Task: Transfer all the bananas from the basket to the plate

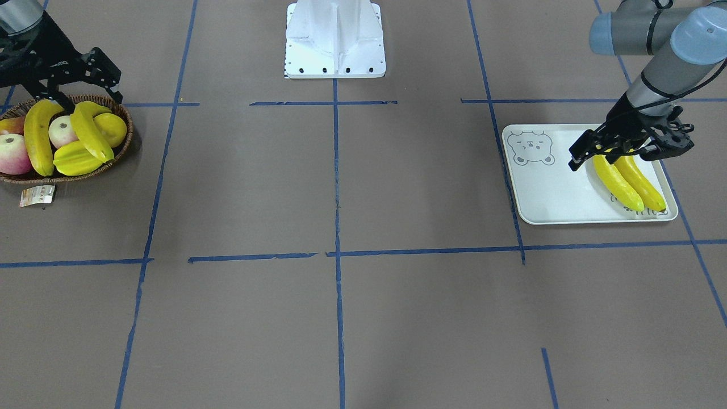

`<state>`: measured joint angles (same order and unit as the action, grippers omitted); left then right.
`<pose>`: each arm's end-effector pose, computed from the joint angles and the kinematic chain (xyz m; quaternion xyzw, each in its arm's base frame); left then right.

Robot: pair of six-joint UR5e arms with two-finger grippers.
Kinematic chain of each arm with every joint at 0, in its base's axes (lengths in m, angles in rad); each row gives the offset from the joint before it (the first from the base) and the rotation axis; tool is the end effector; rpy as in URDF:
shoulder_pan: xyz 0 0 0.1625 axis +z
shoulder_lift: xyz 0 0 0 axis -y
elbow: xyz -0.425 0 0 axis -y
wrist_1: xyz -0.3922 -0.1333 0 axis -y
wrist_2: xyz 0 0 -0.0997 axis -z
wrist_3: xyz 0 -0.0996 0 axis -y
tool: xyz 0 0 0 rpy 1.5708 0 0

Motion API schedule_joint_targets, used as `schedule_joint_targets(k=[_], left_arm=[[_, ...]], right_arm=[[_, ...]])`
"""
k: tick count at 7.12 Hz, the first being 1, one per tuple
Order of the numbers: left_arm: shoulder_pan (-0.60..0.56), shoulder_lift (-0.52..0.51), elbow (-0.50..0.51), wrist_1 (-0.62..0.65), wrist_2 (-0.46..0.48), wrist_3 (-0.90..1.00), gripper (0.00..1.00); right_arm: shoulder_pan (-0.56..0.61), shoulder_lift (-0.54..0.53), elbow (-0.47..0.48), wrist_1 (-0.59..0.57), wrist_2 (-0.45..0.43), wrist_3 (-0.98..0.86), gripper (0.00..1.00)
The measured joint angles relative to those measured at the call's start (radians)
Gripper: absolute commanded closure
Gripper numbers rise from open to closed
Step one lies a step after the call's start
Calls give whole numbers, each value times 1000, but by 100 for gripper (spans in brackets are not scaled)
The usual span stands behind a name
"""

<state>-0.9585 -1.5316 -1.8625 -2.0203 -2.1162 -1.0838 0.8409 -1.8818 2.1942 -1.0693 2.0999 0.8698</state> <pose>0.2173 -0.4514 0.4898 0.0293 0.4156 -0.1212 0.9009 -0.1876 -0.3342 0.4331 0.0940 -0.4413 -0.0413 0.8914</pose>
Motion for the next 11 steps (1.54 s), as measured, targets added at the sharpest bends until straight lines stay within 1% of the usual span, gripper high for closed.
schedule_joint_targets(k=[1, 2, 3, 5, 7, 9, 10, 11], left_arm=[[1, 0, -1, 0, 0, 0, 0], [2, -1, -2, 0, 1, -1, 0], [2, -1, -3, 0, 1, -2, 0], [2, 1, -4, 0, 3, -2, 0], [3, 1, -4, 0, 3, -2, 0], [4, 0, -5, -1, 1, -2, 0], [4, -1, -3, -1, 1, -2, 0], [4, -1, -2, -1, 0, -2, 0]], right_arm=[[21, -33, -84, 135, 36, -22, 0], [34, -53, -158, 234, 55, -31, 0], [39, -72, -197, 281, 64, -35, 0], [38, -92, -214, 304, 68, -37, 2], [28, -90, -218, 301, 82, -36, 3], [-9, -86, -221, 296, 92, -35, 4], [-22, -86, -225, 295, 93, -35, 8], [-28, -86, -230, 295, 94, -35, 20]])
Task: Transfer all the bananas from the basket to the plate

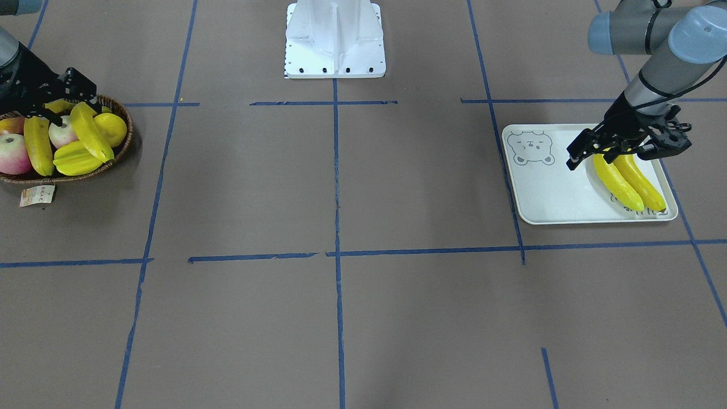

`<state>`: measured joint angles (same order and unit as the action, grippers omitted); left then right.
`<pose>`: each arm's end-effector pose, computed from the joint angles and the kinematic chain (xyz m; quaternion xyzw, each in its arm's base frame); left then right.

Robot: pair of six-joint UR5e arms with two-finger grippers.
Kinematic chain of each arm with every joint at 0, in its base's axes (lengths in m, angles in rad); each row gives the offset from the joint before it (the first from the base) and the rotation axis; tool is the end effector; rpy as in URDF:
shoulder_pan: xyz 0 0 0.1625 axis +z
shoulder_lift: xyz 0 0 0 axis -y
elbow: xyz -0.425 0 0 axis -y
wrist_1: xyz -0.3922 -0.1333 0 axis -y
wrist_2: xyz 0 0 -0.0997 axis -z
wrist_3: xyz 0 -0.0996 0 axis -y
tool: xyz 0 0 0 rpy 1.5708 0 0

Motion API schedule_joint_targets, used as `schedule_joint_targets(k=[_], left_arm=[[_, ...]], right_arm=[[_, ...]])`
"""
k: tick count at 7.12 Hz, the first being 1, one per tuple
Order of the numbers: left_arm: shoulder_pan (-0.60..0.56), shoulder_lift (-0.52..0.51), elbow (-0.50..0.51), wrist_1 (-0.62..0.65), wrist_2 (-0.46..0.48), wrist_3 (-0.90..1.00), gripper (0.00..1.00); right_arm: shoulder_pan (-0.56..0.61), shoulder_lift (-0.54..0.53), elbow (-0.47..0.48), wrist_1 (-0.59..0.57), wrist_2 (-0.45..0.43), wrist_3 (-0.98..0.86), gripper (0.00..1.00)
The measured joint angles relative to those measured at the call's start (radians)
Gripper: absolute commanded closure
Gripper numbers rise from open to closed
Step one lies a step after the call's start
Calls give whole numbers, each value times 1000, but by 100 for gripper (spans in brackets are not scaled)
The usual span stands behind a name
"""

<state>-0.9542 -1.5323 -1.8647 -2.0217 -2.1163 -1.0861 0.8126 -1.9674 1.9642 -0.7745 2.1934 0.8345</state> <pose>0.2192 -0.4504 0.4882 0.0294 0.4171 -0.1196 0.9005 -0.1899 -0.3099 0.5415 0.0552 -0.4604 -0.0847 0.8819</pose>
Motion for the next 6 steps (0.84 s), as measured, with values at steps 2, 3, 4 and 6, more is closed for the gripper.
schedule_joint_targets(k=[2, 3, 4, 6], left_arm=[[0, 0, 1, 0, -1, 0, 0], [0, 0, 1, 0, -1, 0, 0], [0, 1, 1, 0, -1, 0, 0], [0, 1, 1, 0, -1, 0, 0]], right_arm=[[-3, 0, -15, 0, 1, 0, 54], [-4, 0, -21, 1, 2, 0, 75], [-4, 0, -23, 3, 10, -1, 88], [22, -1, -27, 8, 69, -12, 99]])
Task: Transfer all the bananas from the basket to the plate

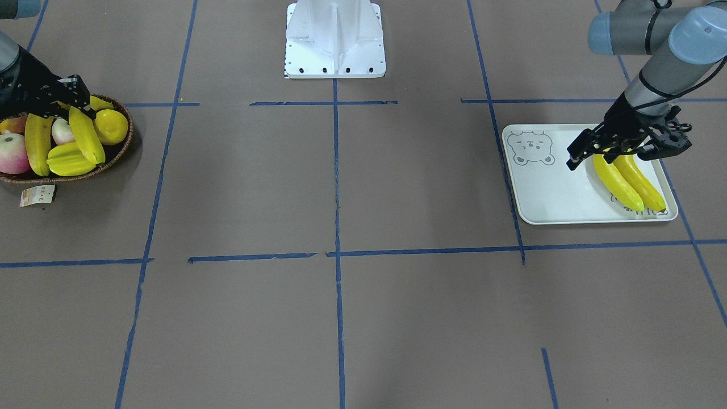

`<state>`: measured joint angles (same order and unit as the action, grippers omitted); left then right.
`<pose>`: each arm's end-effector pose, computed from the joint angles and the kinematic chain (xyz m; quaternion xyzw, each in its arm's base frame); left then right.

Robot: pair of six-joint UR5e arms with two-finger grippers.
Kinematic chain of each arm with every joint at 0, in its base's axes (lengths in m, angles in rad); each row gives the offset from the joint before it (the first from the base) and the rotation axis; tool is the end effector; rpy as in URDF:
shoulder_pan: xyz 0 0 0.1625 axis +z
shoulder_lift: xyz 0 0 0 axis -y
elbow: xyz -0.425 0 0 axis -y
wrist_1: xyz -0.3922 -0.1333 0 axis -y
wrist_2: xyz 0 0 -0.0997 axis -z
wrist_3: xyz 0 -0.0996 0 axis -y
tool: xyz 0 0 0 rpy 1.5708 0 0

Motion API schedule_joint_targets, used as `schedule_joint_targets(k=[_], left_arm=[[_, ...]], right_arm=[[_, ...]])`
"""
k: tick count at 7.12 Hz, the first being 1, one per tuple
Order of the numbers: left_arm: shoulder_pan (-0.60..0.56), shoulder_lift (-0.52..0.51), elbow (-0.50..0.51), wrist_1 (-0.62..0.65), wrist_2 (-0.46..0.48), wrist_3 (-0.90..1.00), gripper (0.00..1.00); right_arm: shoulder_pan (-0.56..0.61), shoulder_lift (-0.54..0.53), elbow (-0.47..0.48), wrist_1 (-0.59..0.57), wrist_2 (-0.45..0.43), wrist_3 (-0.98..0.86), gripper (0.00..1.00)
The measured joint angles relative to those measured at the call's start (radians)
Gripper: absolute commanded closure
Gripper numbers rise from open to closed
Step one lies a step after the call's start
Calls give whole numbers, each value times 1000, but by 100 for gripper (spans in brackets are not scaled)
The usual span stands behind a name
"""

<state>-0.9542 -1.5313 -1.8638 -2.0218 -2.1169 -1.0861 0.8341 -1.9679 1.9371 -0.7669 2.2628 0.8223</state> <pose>0.2191 -0.4502 0.4891 0.0285 0.4167 -0.1197 0.9007 -0.1852 -0.3080 0.5518 0.0315 -0.4727 -0.0905 0.8760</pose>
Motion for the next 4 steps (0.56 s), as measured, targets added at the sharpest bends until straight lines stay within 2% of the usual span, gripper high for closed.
schedule_joint_targets(k=[2, 4], left_arm=[[0, 0, -1, 0, 0, 0, 0], [1, -3, -3, 0, 0, 0, 0]], right_arm=[[66, 0, 4, 1, 63, -19, 99], [177, 20, 16, 1, 183, -23, 99]])
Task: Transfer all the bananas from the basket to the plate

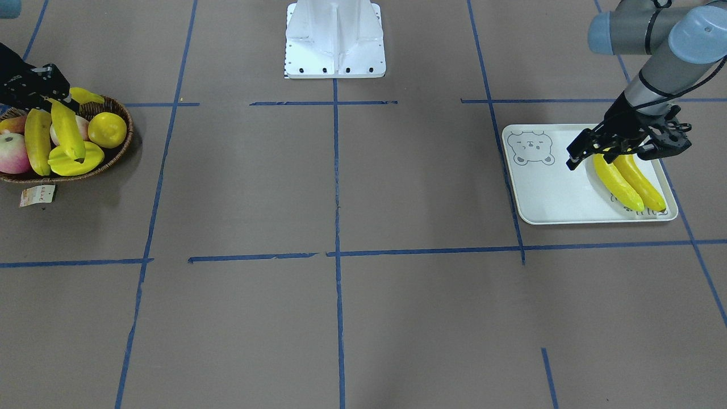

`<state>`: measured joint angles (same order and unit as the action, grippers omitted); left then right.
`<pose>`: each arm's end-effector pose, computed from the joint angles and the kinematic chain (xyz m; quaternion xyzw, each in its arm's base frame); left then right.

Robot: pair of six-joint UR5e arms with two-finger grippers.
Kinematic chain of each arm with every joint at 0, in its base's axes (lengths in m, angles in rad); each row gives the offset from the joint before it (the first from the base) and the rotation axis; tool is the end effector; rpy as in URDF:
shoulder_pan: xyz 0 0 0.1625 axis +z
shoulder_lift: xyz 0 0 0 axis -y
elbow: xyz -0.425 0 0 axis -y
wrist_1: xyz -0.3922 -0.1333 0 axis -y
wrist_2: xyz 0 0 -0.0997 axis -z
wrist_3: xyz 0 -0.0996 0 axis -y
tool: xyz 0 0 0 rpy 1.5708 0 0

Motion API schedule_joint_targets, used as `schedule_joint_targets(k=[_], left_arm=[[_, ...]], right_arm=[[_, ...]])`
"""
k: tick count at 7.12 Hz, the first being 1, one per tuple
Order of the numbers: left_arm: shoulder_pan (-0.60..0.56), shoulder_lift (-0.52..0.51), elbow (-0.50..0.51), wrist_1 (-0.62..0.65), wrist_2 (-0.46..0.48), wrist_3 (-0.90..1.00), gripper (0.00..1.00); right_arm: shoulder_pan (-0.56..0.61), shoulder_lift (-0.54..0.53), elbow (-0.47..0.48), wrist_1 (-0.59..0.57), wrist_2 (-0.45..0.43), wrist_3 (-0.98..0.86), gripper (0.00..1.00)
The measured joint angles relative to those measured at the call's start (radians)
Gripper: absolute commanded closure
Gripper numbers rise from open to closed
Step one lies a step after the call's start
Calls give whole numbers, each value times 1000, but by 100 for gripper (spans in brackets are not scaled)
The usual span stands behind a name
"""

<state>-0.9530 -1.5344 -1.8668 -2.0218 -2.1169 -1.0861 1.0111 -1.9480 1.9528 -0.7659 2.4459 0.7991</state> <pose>0.2200 -0.4505 0.4860 0.0303 0.4186 -0.1182 0.8999 -0.1380 -0.3273 0.5276 0.0328 -0.5272 -0.0663 0.8465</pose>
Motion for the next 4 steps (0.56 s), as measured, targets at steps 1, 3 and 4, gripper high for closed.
schedule_joint_targets(k=[1, 3, 4], left_arm=[[3, -14, 0, 0, 0, 0, 0], [51, -117, 0, -3, -1, -8, 0], [90, -194, 2, -7, -2, -42, 0]], right_arm=[[38, 41, 4, -1, 56, 3, 99], [43, 184, -11, -8, 87, 61, 99], [19, 278, -27, -8, 82, 144, 99]])
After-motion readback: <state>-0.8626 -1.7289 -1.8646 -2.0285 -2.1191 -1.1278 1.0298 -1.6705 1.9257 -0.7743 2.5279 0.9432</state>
